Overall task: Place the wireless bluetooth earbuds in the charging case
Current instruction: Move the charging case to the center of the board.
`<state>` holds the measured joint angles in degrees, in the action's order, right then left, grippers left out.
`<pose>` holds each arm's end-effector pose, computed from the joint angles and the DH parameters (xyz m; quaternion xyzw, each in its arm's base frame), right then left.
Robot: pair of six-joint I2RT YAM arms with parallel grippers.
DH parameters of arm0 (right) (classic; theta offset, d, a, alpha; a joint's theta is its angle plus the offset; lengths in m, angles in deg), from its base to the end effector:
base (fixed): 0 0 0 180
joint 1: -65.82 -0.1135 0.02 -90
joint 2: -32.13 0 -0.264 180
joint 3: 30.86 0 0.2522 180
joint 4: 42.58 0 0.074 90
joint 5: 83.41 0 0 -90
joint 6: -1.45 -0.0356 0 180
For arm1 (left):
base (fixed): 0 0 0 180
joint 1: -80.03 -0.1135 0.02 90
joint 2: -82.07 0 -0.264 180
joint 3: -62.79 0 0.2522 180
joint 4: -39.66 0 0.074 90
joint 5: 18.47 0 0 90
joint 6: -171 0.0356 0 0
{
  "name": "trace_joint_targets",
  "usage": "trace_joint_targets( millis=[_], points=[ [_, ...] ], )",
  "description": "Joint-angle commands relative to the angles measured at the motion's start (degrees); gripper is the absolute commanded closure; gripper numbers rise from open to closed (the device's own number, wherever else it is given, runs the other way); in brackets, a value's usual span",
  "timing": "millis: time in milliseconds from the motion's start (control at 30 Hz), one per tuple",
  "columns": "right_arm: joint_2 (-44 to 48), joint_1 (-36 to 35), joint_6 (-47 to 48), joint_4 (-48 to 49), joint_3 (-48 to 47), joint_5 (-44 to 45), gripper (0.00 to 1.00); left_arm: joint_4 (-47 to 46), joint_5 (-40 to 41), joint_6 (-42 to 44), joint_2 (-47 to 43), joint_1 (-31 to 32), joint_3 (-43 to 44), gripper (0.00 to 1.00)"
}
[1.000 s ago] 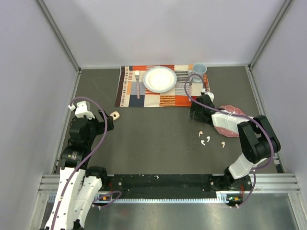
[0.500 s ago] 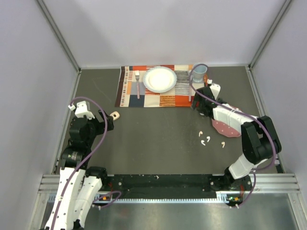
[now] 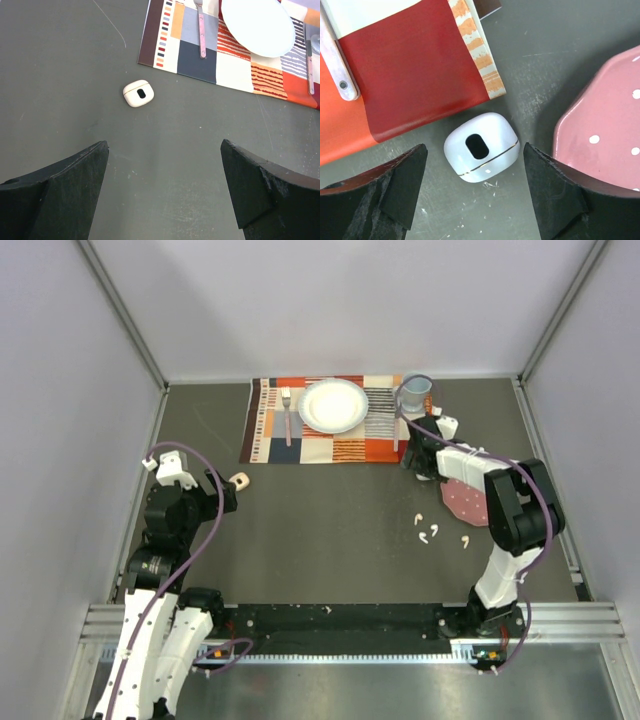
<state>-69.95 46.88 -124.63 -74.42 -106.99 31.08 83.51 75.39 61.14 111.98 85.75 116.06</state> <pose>0.3441 0.1025 0.1713 0.1981 0.9196 -0.0555 0.3346 0.1249 -0.0101 0.3068 -0.1201 0.8125 -0.0991 0.5617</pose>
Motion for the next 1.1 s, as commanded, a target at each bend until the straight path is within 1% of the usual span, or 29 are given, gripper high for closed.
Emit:
trace_joint_targets(
  millis=[0, 33, 133, 300, 433, 533, 667, 767, 833, 867, 900, 933, 1000, 1067],
  points=[
    [-2.06, 0.13, 4.69, 0.07, -3.64, -2.6, 0.25, -1.52, -0.34, -0.36, 0.41, -0.09, 0.31, 0.01],
    [-2.24, 0.13, 6.53, 0.33, -3.72, -3.3, 0.29, -1.61, -0.34, -0.36, 0.5, -0.09, 0.31, 0.01],
    [-2.42, -0.04, 9.52, 1.56, -2.85, -5.5, 0.32, -1.52, -0.34, -0.36, 0.59, 0.0, 0.31, 0.01],
    [-1.02, -0.83, 12.43, 5.25, 0.93, -9.54, 0.4, -1.52, -0.26, -0.36, 0.67, -0.09, 0.31, 0.01],
    [-0.4, -1.54, 14.54, 7.36, 3.48, -10.51, 0.48, -1.61, -0.43, -0.36, 0.67, -0.09, 0.31, 0.01],
    [0.13, -2.06, 16.46, 7.54, 4.62, -12.01, 0.48, -1.43, -0.52, -0.36, 0.67, -0.09, 0.31, 0.01],
    [2.76, -3.03, 18.58, 10.52, 7.87, -13.67, 0.48, -1.52, -0.43, -0.36, 0.76, -0.18, 0.31, 0.01],
    [4.43, -3.29, 19.46, 10.44, 8.75, -16.66, 0.52, -1.52, -0.43, -0.36, 0.68, -0.18, 0.31, 0.01],
    [6.1, -3.73, 21.64, 11.32, 9.98, -21.22, 0.51, -1.43, -0.52, -0.36, 0.67, -0.18, 0.31, 0.01],
    [6.54, -4.78, 22.53, 11.41, 10.16, -22.89, 0.5, -1.52, -0.52, -0.36, 0.59, -0.09, 0.4, 0.01],
    [6.98, -5.57, 23.67, 11.41, 10.51, -26.48, 0.49, -1.52, -0.6, -0.36, 0.59, -0.18, 0.31, 0.01],
    [7.68, -6.63, 26.12, 11.41, 10.6, -27.47, 0.48, -1.52, -0.69, -0.36, 0.59, -0.18, 0.4, 0.01],
    [8.13, -9.95, 28.24, 10.88, 10.43, -28.26, 0.48, -1.52, -0.78, -0.36, 0.59, -0.18, 0.31, 0.01],
    [8.13, -11.81, 31.06, 9.65, 10.07, -28.09, 0.47, -1.52, -0.78, -0.36, 0.59, -0.18, 0.31, 0.01]
  ],
)
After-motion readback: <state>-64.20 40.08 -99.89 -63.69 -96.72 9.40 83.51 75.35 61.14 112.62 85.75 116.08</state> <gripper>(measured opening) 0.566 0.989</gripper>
